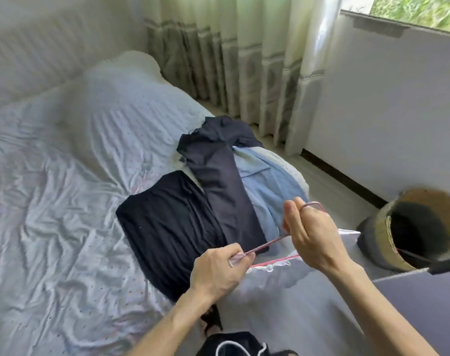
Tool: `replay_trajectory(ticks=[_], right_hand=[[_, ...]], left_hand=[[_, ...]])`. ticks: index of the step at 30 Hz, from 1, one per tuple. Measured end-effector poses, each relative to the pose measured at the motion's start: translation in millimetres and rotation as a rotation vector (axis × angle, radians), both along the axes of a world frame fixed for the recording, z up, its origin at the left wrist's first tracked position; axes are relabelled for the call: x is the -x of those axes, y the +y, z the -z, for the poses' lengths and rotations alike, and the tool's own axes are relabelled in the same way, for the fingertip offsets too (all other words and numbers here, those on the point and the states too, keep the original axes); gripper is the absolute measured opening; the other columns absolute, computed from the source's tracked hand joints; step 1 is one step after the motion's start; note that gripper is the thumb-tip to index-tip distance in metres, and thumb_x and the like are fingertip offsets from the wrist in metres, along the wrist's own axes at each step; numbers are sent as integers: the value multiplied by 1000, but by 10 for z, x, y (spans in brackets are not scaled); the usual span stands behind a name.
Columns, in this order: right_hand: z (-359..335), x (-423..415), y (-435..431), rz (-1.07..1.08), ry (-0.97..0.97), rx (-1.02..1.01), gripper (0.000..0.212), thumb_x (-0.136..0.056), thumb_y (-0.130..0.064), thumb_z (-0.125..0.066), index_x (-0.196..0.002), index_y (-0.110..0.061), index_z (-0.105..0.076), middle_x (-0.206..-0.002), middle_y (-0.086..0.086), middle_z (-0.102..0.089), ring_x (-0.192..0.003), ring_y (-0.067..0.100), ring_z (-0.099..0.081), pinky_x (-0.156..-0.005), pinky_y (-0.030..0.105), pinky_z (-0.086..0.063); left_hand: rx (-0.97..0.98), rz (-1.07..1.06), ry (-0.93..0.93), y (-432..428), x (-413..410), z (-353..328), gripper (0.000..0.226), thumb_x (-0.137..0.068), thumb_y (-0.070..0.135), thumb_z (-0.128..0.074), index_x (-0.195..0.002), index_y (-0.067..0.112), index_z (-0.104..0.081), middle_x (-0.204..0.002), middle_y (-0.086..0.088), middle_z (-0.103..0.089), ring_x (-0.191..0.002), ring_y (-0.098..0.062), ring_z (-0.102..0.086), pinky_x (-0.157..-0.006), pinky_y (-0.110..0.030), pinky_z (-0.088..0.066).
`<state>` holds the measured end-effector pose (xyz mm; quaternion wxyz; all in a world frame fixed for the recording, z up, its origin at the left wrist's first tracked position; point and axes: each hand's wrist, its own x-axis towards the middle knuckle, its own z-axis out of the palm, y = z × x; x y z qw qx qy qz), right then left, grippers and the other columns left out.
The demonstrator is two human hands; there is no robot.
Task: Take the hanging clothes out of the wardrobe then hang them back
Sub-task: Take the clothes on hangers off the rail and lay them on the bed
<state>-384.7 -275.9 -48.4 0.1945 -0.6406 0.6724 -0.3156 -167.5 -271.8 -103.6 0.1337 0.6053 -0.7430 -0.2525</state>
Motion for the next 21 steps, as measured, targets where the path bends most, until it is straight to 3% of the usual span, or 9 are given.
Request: replay_trajectory(ticks=[2,4,7,11,13,15,18,21], right_hand=[[-34,-165,-209,-118,6,7,55,-94,-68,-15,-88,-30,-54,-87,-14,-64,-84,13,-58,-77,40,-46],[65,-241,-417,-158,137,-16,61,-92,-74,-12,-106,-36,-57,-108,-13,-64,-104,17,-55,-91,43,-43],[309,-290,-690,15,222,-154,72,-85,-83,-12,-116,-39,-59,-126,-9,-59,-126,19,-43,-105,47,-37],[480,-510,-1040,246,-376,-422,86,-64,-100,-25,-113,-36,-55,-122,3,-61,-115,25,-56,-102,48,-42],[537,-779,-1180,237,-575,-504,73,-74,-93,-34,-119,-39,-53,-129,5,-61,-108,27,-62,-100,45,-43],[602,-1092,-1306,186,-604,-555,63,-84,-79,-36,-121,-32,-54,-122,9,-64,-99,25,-65,-93,43,-45],[669,-1510,-1519,122,-582,-574,53,-93,-62,-47,-119,-16,-51,-111,22,-61,-86,32,-66,-86,54,-53],[748,-1825,-1791,-6,-548,-568,25,-99,-45,-52,-110,-25,-62,-99,-1,-72,-86,15,-71,-72,31,-57]], left_hand=[[3,-113,66,-156,-314,-145,46,-85,64,-55,-70,21,-49,-59,9,-53,-62,-15,-51,-62,-30,-46],[-24,-199,121,-362,-679,-250,46,-79,62,-57,-67,18,-49,-57,5,-49,-59,-16,-50,-59,-30,-43],[-52,-281,232,-667,-1273,-327,49,-73,61,-57,-60,16,-41,-55,-1,-43,-53,-14,-41,-58,-32,-37],[-102,-356,394,-982,-1959,-262,54,-70,55,-64,-57,11,-36,-51,2,-39,-52,-12,-36,-59,-34,-31],[-99,-399,479,-1109,-2249,-206,54,-69,53,-66,-52,14,-33,-48,8,-35,-51,-11,-35,-60,-34,-28],[-87,-436,493,-1223,-2504,-162,53,-69,53,-67,-50,16,-33,-48,9,-35,-51,-10,-35,-61,-34,-26],[-80,-493,483,-1392,-2762,-116,53,-66,55,-66,-48,16,-34,-46,10,-36,-50,-9,-36,-60,-34,-26],[-70,-547,488,-1549,-2908,-54,55,-64,57,-66,-49,16,-33,-47,9,-35,-49,-8,-34,-60,-34,-25]])
